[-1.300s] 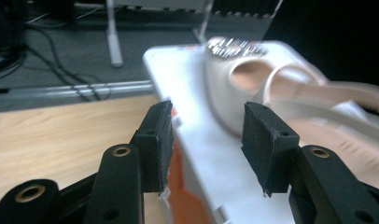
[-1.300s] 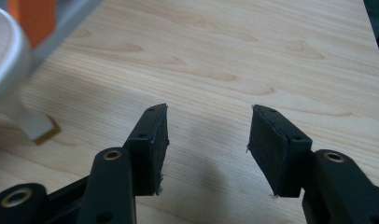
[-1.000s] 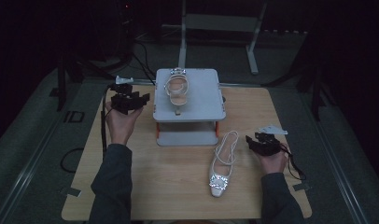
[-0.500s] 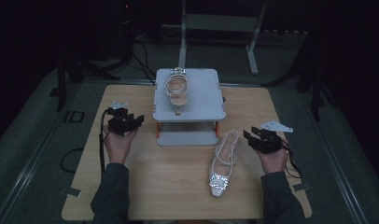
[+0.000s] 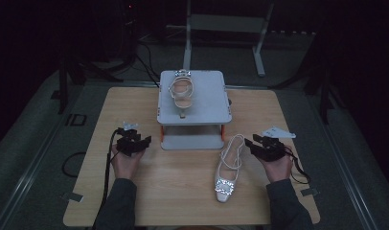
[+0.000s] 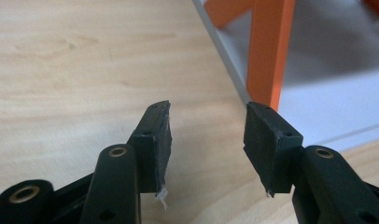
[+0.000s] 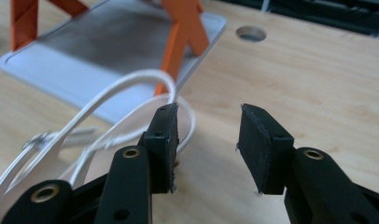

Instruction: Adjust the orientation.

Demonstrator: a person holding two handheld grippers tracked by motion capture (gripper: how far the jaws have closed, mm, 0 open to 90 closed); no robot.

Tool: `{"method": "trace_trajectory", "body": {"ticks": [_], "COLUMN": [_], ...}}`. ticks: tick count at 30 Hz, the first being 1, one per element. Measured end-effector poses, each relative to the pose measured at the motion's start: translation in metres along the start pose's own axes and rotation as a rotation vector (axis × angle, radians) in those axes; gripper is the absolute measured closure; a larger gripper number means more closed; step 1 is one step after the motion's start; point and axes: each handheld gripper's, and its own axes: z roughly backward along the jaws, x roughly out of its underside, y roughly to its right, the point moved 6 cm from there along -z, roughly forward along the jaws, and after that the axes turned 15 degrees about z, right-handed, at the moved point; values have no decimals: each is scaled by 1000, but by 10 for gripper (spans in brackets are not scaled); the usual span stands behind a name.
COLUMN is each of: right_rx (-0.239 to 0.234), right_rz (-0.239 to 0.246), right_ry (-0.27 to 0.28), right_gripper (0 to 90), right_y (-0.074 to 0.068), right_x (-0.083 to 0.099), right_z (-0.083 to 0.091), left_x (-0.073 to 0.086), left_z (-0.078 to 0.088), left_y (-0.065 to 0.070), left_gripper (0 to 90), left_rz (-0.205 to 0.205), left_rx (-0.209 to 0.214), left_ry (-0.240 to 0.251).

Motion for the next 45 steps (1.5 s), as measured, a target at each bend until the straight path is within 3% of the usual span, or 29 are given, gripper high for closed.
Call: {"method": "trace_trajectory", "body": {"ticks": [8, 17, 24, 30, 34, 38, 45], "right_rx": [-45, -95, -165, -201, -198, -161, -140], "right_rz": [31, 19, -63, -65, -57, -34, -49], "right_ry": [-29, -45, -84, -98, -104, -106, -95], "right_gripper": [523, 508, 592, 691, 702, 708, 692], "right_y": [-20, -35, -42, -44, -44, -40, -31], "right_x": [16, 28, 28, 28, 27, 23, 17], "right_z": [7, 7, -9, -10, -11, -15, -17], "left_x": [17, 24, 26, 26, 25, 26, 26], "left_z": [-6, -10, -11, -11, -12, -12, -12], "left_y": [-1, -3, -3, -3, -3, -3, -3], "left_gripper": [509, 507, 504, 504, 504, 504, 504], "left_rz": [-6, -4, -4, -6, -5, -7, -4], "left_rx": [6, 4, 8, 7, 6, 7, 9], "left_ry": [-24, -40, -41, -41, -40, -40, -38]}}
